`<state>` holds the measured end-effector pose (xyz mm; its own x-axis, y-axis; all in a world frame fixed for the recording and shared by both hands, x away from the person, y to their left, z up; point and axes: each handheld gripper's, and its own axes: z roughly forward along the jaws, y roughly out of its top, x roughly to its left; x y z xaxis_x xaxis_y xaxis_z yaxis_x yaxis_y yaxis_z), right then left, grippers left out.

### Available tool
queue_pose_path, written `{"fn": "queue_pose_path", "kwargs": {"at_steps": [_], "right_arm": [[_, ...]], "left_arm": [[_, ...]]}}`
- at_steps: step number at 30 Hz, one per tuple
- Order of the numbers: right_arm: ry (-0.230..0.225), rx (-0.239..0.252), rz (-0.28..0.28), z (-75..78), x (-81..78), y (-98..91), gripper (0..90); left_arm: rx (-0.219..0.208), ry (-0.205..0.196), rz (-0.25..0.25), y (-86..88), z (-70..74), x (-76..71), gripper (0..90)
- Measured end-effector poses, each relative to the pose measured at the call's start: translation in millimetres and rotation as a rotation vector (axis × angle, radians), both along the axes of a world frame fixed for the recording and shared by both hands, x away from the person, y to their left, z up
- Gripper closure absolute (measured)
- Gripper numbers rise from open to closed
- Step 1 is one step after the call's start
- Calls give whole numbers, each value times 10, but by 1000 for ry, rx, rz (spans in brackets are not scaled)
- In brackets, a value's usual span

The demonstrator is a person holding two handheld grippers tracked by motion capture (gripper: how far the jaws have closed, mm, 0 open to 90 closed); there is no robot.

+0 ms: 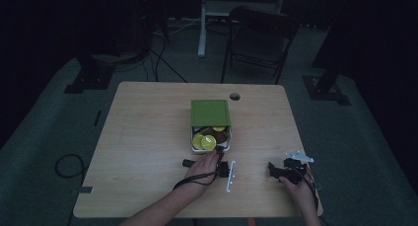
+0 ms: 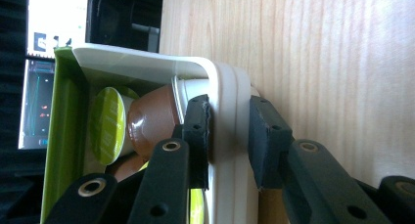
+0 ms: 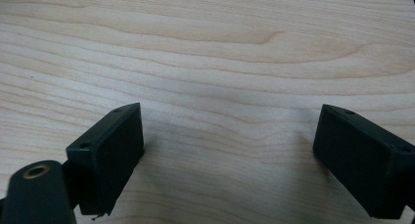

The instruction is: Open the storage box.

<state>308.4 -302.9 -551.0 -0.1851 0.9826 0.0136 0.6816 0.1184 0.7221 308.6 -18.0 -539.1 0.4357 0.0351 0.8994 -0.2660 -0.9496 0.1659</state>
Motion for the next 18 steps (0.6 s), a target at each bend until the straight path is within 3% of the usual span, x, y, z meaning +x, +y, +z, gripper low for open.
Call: {"fn": "queue_pose_path", "kwargs": {"at_steps": [18], "right_arm": [[0, 0, 0, 0, 0, 0, 110]], "left_arm": [[18, 22, -26, 4, 26, -301, 727]]}}
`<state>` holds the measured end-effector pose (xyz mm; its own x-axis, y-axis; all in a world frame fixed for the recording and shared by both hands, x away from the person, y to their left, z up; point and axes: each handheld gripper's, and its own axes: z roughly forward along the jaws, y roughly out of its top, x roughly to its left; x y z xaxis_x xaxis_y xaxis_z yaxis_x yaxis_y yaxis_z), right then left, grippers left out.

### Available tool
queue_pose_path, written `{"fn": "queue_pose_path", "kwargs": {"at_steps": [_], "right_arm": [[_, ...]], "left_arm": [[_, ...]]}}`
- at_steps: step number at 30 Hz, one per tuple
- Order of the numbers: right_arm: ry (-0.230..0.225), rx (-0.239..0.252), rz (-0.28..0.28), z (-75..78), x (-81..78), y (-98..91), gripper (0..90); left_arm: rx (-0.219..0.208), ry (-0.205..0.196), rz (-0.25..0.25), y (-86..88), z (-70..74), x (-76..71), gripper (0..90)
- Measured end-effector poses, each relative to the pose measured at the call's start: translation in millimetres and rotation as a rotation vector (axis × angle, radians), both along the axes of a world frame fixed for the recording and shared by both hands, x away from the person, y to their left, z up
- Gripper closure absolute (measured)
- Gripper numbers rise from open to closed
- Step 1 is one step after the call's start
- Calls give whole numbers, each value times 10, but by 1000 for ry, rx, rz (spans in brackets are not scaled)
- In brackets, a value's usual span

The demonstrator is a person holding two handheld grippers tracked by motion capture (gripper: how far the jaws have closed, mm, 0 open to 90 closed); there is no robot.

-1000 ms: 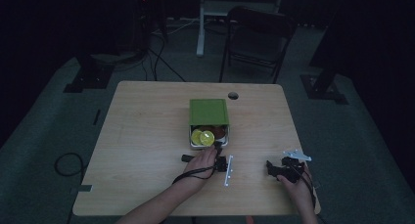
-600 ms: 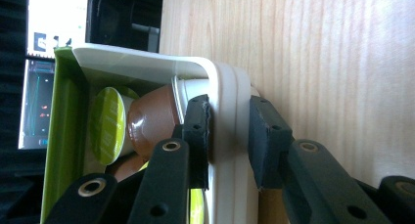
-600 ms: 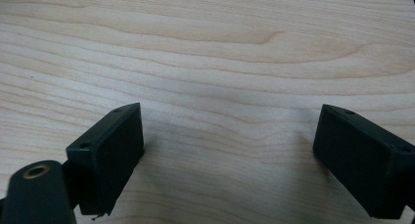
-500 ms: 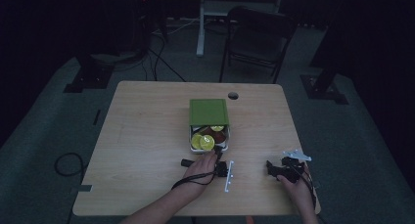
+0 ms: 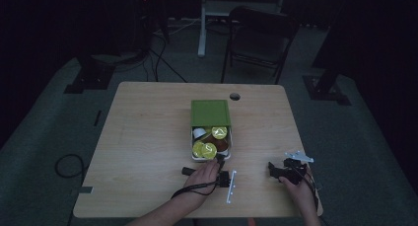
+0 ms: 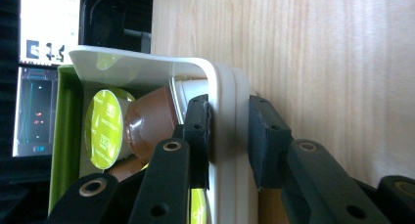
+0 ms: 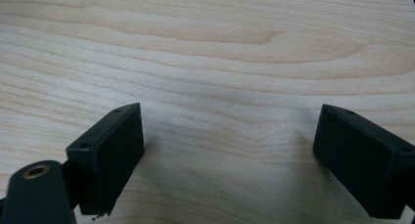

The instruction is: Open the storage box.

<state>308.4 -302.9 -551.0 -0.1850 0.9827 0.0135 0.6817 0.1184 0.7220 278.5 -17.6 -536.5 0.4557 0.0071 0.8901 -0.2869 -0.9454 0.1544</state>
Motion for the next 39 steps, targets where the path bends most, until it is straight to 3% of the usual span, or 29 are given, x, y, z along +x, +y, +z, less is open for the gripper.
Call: {"fn": "queue_pose_path", "kwargs": {"at_steps": [14, 19, 32, 39], "right_arm": [[0, 0, 0, 0, 0, 0, 110], [0, 0, 0, 0, 0, 0, 110], [0, 0, 0, 0, 0, 0, 110], [0, 0, 0, 0, 0, 0, 110]], "left_arm": [[6, 25, -20, -1, 4, -239, 730], [27, 37, -26, -6, -3, -313, 732], [15, 48, -36, -8, -2, -407, 731], [-26, 89, -42, -19, 34, -433, 712]]}}
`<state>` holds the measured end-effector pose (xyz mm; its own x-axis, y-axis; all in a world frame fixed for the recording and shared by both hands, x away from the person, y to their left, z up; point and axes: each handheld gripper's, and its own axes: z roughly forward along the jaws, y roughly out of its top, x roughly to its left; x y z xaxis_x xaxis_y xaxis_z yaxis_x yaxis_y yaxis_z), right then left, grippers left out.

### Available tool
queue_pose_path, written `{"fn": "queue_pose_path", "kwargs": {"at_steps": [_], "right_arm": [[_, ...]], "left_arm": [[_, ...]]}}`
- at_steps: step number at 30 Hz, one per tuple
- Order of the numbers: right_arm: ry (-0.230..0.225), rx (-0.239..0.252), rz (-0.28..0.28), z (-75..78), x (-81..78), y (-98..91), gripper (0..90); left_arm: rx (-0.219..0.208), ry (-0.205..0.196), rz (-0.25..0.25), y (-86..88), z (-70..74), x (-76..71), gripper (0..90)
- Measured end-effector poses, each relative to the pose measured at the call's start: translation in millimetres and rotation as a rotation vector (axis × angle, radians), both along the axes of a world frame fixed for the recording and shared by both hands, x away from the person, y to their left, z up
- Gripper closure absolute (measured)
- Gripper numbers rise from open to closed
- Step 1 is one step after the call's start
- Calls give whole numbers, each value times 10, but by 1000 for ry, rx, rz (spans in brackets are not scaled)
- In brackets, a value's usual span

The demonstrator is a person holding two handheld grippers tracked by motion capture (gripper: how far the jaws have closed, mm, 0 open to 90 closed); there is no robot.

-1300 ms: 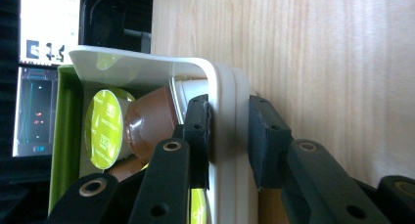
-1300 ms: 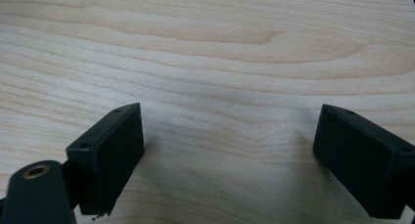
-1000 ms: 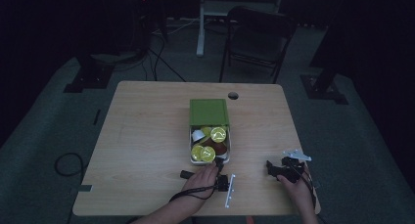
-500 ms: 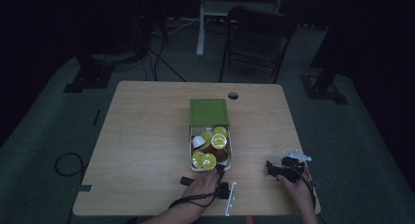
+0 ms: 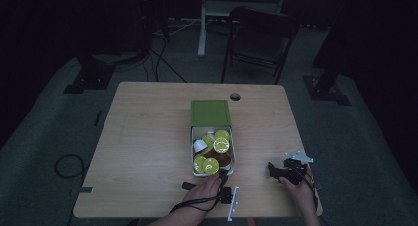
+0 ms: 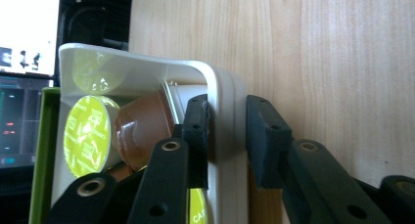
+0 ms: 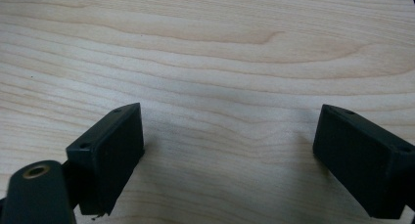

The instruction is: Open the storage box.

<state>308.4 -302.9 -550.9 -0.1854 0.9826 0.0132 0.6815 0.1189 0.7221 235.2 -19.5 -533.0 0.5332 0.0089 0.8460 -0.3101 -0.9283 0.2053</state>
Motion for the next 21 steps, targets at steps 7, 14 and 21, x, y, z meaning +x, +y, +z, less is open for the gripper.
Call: {"fn": "queue_pose_path", "kwargs": {"at_steps": [7, 14, 21], "right_arm": [[0, 0, 0, 0, 0, 0, 110], [0, 0, 0, 0, 0, 0, 110], [0, 0, 0, 0, 0, 0, 110]], "left_arm": [[-66, 77, -4, 40, 125, -60, 687], [-127, 166, -3, 131, 220, -109, 688], [-219, 288, 5, 227, 277, -128, 696]]}}
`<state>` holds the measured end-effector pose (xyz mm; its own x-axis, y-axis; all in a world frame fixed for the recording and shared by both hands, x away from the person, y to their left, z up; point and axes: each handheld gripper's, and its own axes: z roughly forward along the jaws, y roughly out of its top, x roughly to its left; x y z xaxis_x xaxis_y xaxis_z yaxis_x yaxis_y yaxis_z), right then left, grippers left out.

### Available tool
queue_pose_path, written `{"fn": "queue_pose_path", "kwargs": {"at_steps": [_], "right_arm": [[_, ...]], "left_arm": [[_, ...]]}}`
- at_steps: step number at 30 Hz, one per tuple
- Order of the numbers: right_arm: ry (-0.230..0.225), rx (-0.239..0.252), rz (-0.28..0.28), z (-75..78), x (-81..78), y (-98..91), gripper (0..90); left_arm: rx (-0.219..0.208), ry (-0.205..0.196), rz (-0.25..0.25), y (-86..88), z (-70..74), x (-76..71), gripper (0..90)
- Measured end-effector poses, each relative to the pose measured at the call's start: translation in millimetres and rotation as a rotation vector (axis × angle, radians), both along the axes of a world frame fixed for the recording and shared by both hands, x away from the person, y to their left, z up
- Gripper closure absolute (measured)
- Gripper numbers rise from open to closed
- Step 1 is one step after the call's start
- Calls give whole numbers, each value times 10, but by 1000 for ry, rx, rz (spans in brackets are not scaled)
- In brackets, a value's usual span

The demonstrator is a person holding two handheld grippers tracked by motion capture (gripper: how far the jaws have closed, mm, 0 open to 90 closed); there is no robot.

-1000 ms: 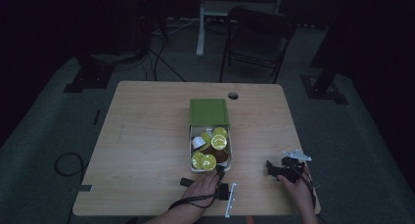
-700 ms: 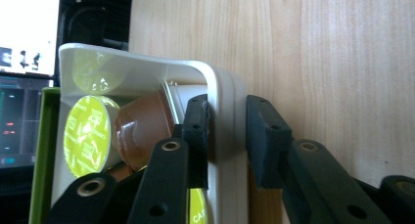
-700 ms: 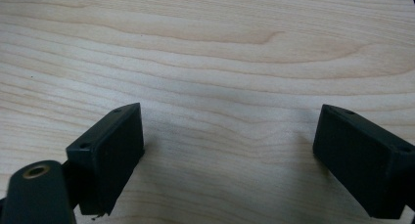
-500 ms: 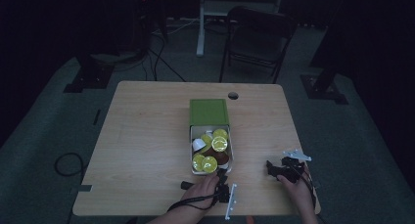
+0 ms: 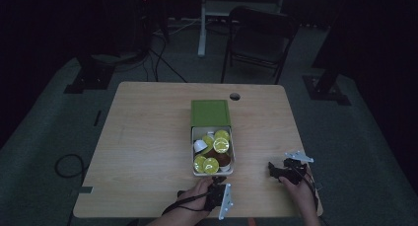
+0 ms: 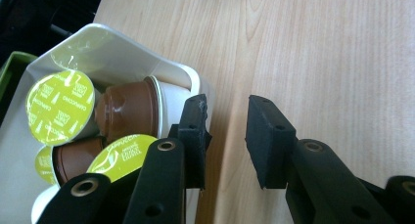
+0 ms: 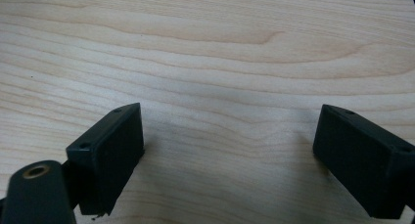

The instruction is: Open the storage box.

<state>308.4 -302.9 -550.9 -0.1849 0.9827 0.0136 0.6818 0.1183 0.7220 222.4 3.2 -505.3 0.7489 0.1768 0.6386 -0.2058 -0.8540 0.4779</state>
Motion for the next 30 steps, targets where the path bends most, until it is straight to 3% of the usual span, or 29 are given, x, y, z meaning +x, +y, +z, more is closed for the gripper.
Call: {"fn": "queue_pose_path", "kwargs": {"at_steps": [3, 6, 22, 30], "right_arm": [[0, -1, 1, 0, 0, -1, 110], [0, 0, 0, 0, 0, 0, 110], [0, 0, 0, 0, 0, 0, 110], [0, 0, 0, 0, 0, 0, 110]], "left_arm": [[-36, 54, 3, 43, 15, -2, 698], [-50, 80, 5, 91, 28, -1, 698], [-98, 180, 16, 338, 64, -64, 699], [-124, 206, 39, 463, 46, -79, 699]]}}
